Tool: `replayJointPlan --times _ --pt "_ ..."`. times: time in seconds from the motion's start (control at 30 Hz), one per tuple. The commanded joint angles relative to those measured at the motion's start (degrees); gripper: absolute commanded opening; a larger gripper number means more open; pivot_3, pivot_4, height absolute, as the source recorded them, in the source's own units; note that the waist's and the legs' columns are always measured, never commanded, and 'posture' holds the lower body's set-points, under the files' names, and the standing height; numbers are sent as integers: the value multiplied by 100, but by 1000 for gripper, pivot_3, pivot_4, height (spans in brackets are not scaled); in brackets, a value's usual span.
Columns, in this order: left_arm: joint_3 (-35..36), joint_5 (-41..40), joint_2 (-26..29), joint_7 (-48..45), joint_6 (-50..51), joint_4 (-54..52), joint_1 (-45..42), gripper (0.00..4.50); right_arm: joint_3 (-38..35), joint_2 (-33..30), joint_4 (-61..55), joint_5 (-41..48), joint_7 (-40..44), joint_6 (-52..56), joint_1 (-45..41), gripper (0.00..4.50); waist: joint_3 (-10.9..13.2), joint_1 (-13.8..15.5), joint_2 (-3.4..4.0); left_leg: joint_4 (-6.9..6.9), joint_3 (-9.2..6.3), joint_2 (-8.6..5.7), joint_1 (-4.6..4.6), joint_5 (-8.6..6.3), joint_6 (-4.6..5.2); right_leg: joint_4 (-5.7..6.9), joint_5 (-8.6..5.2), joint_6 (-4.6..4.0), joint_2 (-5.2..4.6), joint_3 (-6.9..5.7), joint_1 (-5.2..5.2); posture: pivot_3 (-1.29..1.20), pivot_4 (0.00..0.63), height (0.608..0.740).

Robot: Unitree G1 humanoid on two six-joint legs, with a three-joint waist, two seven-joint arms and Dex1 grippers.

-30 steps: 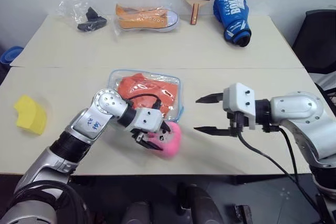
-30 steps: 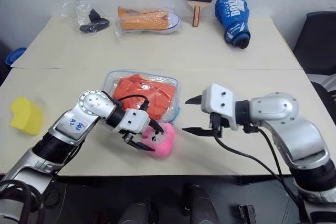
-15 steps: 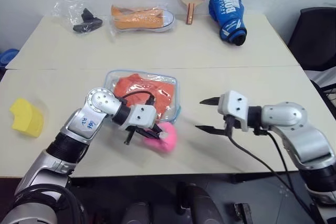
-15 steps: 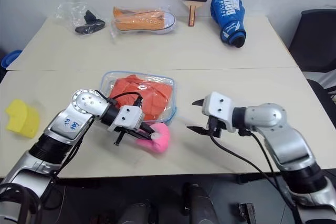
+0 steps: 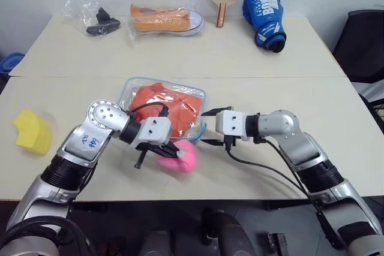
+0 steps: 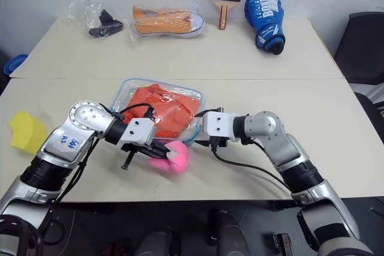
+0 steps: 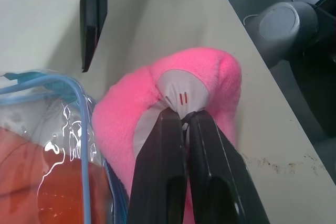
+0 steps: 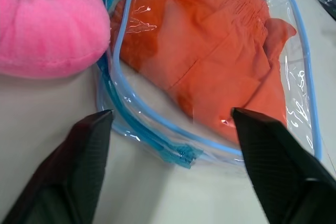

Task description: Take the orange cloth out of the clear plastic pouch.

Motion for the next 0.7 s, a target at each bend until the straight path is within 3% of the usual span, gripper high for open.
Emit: replayJointPlan --times 0.03,0.27,0.53,0.63,0.7 --pt "210 -56 65 117 61 -229 89 0 3 88 122 -37 98 -334 -155 2410 0 -1 0 0 0 0 0 0 0 1 0 0 -1 0 0 0 150 740" --pt "321 -134 22 269 281 -383 186 0 78 220 305 -161 173 -571 -136 44 0 -8 1 0 1 2 3 0 0 5 0 0 -1 1 -1 0 150 740" --pt "323 -140 -25 368 323 -439 235 0 178 248 469 -353 228 -777 -189 44 0 -7 1 0 0 1 2 0 0 5 0 0 -2 1 -1 0 150 740" --pt "319 -152 -40 392 351 -477 243 0 128 312 528 -351 210 -678 -253 657 0 -10 1 0 1 1 3 0 0 5 0 0 -2 2 -1 0 150 740" --pt "319 -161 -44 400 369 -494 249 0 130 327 540 -404 173 -751 -279 1329 0 -8 1 1 1 1 3 1 0 6 0 -1 -2 2 -1 0 150 740"
